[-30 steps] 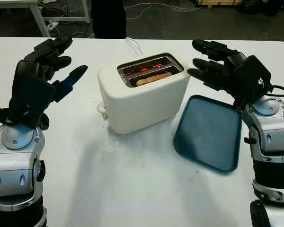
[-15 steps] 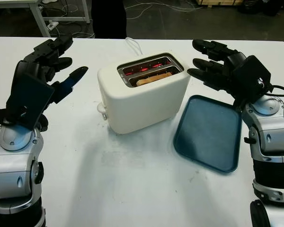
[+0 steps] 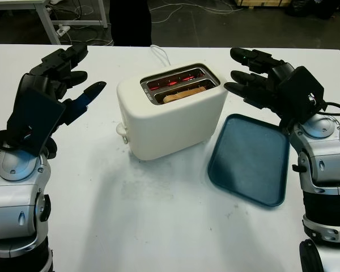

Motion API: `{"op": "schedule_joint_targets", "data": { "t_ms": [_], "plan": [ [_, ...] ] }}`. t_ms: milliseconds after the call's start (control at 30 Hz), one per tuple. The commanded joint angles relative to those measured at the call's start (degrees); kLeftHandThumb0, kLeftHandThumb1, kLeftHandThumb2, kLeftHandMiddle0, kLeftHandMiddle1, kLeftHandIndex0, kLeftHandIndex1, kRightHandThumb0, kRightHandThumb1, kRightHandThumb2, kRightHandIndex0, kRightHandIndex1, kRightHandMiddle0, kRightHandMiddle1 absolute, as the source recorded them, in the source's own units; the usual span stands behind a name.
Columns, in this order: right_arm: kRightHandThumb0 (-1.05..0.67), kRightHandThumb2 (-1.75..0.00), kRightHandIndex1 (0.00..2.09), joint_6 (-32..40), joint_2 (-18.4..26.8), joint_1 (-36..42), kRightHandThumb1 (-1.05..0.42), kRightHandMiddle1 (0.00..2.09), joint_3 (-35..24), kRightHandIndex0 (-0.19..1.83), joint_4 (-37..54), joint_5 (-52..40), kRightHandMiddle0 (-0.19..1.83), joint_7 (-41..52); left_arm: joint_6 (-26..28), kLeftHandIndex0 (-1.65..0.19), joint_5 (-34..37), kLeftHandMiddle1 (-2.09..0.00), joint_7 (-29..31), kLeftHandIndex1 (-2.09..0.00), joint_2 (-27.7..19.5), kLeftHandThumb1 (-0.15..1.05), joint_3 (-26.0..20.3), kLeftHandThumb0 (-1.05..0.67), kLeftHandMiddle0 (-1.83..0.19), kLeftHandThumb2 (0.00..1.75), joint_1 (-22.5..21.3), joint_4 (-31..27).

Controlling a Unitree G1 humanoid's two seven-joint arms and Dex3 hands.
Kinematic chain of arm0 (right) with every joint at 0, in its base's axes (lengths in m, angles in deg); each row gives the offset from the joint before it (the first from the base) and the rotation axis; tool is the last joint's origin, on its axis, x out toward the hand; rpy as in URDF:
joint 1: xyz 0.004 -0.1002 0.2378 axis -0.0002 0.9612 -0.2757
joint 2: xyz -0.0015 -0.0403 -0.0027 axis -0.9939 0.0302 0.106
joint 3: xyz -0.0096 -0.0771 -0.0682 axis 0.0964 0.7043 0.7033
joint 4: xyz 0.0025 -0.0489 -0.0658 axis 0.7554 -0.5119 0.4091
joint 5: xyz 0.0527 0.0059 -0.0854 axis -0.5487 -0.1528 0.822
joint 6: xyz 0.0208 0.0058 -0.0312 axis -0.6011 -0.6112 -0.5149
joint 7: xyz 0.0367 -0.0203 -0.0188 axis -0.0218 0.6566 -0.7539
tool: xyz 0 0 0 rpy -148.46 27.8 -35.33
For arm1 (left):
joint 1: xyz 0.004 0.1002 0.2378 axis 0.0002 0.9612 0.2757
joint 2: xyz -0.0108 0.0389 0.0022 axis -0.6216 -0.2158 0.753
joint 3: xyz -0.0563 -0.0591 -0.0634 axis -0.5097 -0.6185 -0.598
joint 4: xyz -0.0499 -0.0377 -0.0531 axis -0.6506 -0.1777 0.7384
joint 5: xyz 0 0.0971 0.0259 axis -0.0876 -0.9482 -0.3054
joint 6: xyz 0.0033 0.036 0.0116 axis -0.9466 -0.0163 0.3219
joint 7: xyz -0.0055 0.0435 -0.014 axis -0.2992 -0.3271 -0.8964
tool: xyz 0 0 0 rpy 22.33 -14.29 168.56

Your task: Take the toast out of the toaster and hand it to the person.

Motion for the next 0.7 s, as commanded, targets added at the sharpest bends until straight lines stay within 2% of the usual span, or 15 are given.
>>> {"op": "schedule_joint_targets", "data": {
  "t_ms": [0,667],
  "plan": [
    [-0.5,0.0,0.03,0.61,0.62,-0.26,-0.91,0.01,-0.02,0.42,0.62,-0.21,0.41,0.37,0.63,-0.46,0.0,-0.8,-0.12,0.0,-0.25,0.92,0.3,-0.72,-0.15,0.15,-0.44,-0.95],
    [-0.5,0.0,0.04,1.91,0.95,-0.25,-0.91,0.01,0.17,0.42,2.02,-0.38,0.42,0.9,-0.16,-0.46,0.01,-0.83,0.21,-0.01,-0.61,0.92,0.38,-0.71,-0.14,0.13,-0.02,-0.71]
  ]
}}
